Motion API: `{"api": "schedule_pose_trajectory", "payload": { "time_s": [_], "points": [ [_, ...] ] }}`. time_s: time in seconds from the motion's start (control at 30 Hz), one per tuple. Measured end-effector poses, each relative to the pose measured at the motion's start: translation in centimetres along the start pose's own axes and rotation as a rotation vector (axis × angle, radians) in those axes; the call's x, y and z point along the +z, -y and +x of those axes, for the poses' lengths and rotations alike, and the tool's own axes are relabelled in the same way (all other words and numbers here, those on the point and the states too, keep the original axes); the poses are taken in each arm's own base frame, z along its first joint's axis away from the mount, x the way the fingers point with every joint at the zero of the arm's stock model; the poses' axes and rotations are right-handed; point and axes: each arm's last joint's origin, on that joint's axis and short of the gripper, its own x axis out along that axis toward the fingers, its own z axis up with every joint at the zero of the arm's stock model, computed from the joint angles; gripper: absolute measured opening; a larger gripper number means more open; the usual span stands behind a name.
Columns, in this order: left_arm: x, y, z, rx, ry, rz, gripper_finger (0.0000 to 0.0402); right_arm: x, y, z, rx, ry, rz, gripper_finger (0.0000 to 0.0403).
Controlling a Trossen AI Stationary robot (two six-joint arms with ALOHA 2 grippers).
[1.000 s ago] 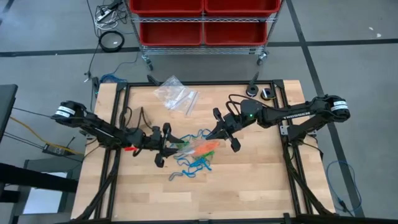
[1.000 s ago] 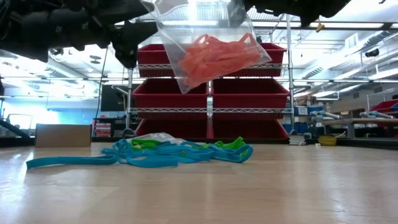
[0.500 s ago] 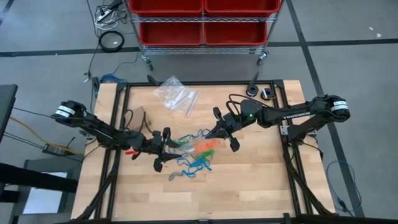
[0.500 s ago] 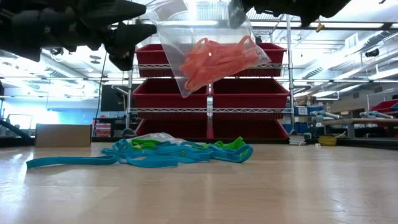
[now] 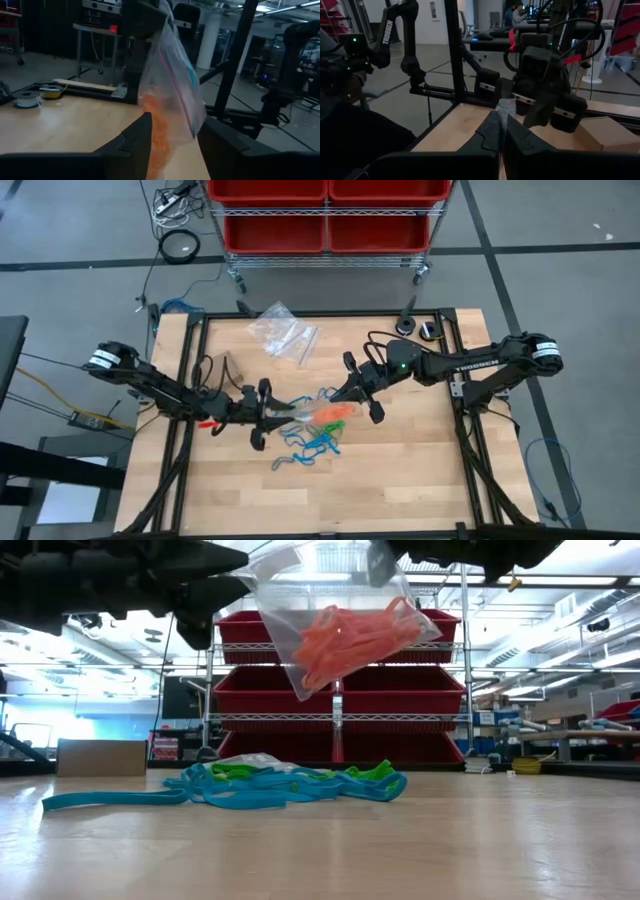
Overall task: Sort rubber bands
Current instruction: Close the transparent zip bag
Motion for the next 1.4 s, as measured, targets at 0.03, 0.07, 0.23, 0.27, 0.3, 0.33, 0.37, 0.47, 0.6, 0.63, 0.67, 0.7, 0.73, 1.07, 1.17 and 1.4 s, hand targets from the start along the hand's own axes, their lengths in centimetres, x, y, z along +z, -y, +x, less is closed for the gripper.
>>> {"api": "schedule_pose_trajectory", "payload": {
  "time_s": [0.03, 0.07, 0.23, 0.27, 0.3, 0.33, 0.37, 0.47, 0.6, 0.63, 0.67, 0.7, 0.73, 1.07, 1.17, 1.4],
  "points": [
    [0.0, 0.0, 0.0, -0.001, 0.000, -0.006, 0.0144, 0.0, 0.0, 0.0, -0.001, -0.001, 0.000, 0.0000],
    [0.0, 0.0, 0.0, -0.002, 0.000, -0.011, 0.0137, 0.0, 0.0, 0.0, -0.001, 0.000, -0.001, 0.0000],
    [0.2, 0.1, 0.0, -0.006, 0.025, -0.019, 0.0120, 0.0, 0.0, 0.0, -0.002, -0.001, -0.004, 0.0000],
    [0.3, 0.1, 0.0, -0.006, 0.027, -0.019, 0.0119, 0.0, 0.0, 0.0, -0.002, -0.001, -0.004, 0.0000],
    [0.3, 0.1, 0.1, -0.005, 0.027, -0.019, 0.0119, 0.0, 0.0, 0.0, -0.002, -0.001, -0.004, 0.0000],
    [0.4, 0.1, 0.1, -0.001, 0.029, -0.016, 0.0119, 0.0, 0.0, 0.0, -0.002, -0.001, -0.004, 0.0000],
    [0.5, 0.1, 0.2, 0.005, 0.034, -0.006, 0.0119, 0.0, 0.0, 0.0, -0.002, -0.001, -0.004, 0.0000],
    [0.8, 0.2, 0.5, 0.009, 0.043, 0.020, 0.0115, 0.0, 0.0, 0.0, -0.004, -0.001, -0.004, 0.0000],
    [0.6, 0.4, 1.2, 0.016, -0.034, 0.051, 0.0086, 0.0, 0.0, 0.0, -0.013, 0.003, -0.006, 0.0000],
    [0.5, 0.4, 1.4, 0.014, -0.055, 0.056, 0.0075, 0.0, 0.0, 0.0, -0.013, 0.005, -0.007, 0.0000],
    [0.5, 0.5, 1.5, 0.014, -0.070, 0.060, 0.0065, 0.1, 0.0, 0.0, -0.013, 0.007, -0.009, 0.0000],
    [0.5, 0.5, 1.6, 0.015, -0.078, 0.062, 0.0055, 0.1, 0.0, 0.0, -0.013, 0.007, -0.009, 0.0000],
    [0.4, 0.5, 1.7, 0.013, -0.078, 0.062, 0.0046, 0.1, 0.0, 0.0, -0.013, 0.007, -0.009, 0.0000],
    [0.6, 0.6, 1.7, 0.018, -0.065, 0.089, 0.0015, 0.1, -0.3, 0.1, -0.001, 0.006, -0.010, 0.0000],
    [0.5, 0.7, 1.6, 0.013, -0.066, 0.106, 0.0006, 0.1, -0.4, 0.2, 0.001, 0.005, -0.010, 0.0000],
    [0.5, 0.9, 1.6, -0.049, -0.077, 0.101, 0.0005, 0.0, -0.3, 0.2, -0.020, -0.002, -0.005, 0.0000]
  ]
}}
